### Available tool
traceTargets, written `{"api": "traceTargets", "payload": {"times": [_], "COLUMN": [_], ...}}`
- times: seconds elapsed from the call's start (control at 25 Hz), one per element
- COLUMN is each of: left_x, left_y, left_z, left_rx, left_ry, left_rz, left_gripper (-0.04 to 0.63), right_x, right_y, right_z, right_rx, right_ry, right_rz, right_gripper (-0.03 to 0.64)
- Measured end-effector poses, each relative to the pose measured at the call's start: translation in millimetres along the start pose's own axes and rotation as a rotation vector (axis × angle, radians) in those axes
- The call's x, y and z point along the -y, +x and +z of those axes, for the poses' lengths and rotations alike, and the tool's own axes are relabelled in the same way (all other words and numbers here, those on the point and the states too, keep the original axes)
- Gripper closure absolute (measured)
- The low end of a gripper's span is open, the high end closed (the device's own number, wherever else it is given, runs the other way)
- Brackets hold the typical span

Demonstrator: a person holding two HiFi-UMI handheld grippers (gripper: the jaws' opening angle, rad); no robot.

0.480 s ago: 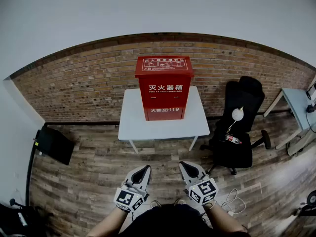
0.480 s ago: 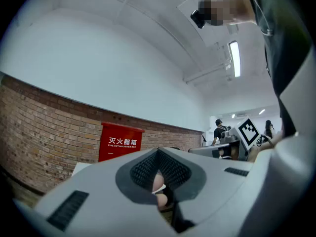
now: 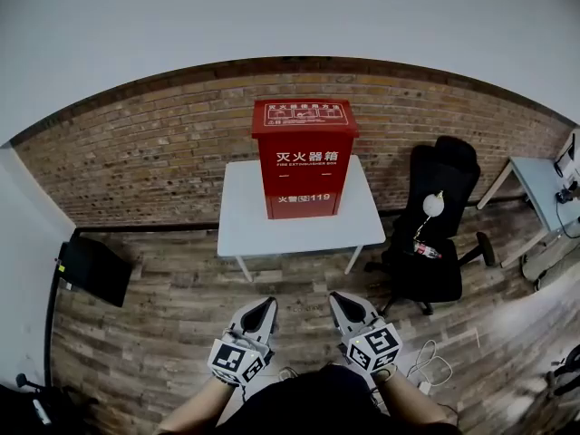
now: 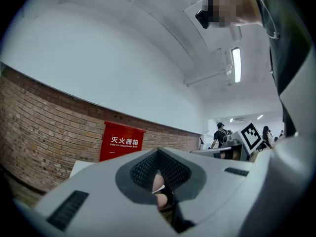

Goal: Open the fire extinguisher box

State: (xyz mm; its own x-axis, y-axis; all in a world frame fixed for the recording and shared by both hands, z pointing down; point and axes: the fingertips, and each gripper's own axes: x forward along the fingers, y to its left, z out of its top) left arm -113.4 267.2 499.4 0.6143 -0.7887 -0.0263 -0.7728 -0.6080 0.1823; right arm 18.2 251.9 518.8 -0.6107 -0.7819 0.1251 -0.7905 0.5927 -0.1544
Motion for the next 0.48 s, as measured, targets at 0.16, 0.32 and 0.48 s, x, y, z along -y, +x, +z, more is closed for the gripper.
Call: {"api": "traceTargets", "payload": {"times": [0.16, 0.32, 0.48], "left_x": [-7.6, -11.2, -17.5], "left_y": [-4.1, -8.0, -6.3], "left_z": [1.3, 2.6, -3.1], "left_rx": [-0.004, 0.000, -0.008], "left_ry": [0.020, 0.031, 0.020], "left_rz": [-0.015, -0.030, -0.031], "left_gripper": [0.546, 0.546, 0.546], "right_x": [-3.2, -3.9, -0.6], "right_y": [7.9, 10.8, 13.1], "right_z": [1.7, 2.1, -2.5], "right_rx": [0.004, -0.002, -0.009], "right_ry": [0.002, 0.022, 0.035], "right_rz": [-0.020, -0.044, -0.059], "right_gripper": [0.597, 0.597, 0.597]}}
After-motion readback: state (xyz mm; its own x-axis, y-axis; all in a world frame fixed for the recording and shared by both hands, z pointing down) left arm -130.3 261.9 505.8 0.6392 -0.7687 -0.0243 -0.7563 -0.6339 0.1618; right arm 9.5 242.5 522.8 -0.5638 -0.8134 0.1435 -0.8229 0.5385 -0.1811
